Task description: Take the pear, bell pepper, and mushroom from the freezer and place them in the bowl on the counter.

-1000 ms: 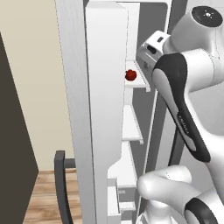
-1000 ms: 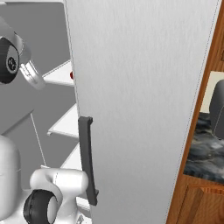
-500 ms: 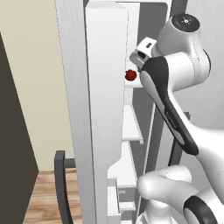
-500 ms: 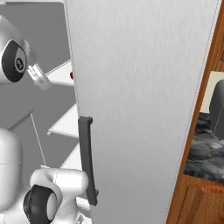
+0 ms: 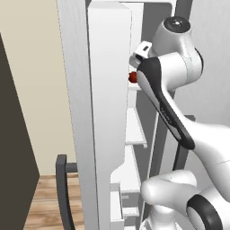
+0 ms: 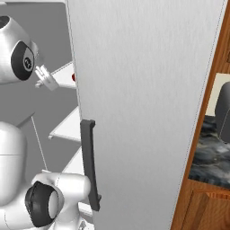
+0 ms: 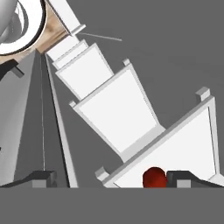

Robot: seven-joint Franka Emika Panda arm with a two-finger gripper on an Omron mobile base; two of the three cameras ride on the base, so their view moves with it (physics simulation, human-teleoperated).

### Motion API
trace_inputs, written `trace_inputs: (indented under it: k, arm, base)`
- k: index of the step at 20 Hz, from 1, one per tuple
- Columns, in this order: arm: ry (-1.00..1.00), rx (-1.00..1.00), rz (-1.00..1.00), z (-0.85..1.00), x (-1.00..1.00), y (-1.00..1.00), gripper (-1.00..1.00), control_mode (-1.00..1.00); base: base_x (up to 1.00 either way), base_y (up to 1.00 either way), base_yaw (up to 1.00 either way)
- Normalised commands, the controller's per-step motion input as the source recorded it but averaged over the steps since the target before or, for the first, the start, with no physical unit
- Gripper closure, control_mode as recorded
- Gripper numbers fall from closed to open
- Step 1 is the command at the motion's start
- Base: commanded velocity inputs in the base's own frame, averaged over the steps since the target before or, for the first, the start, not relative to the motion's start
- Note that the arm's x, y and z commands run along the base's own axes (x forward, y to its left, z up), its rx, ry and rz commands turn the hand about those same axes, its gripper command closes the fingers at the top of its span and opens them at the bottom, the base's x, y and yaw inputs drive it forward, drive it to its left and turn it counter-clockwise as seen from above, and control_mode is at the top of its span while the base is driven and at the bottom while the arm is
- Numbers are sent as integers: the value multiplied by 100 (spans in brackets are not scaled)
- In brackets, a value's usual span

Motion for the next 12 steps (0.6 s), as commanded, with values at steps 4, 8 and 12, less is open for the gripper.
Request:
trace_inputs:
  k: [4,8,12]
  arm:
    - [5,-7,0,-5,28,11,-100,-100]
    - [4,-5,0,-13,34,0,-100,-100]
    - [2,-3,0,-13,39,0,-100,-100]
  base:
    - [0,0,0]
    - [0,0,0]
    - [0,0,0]
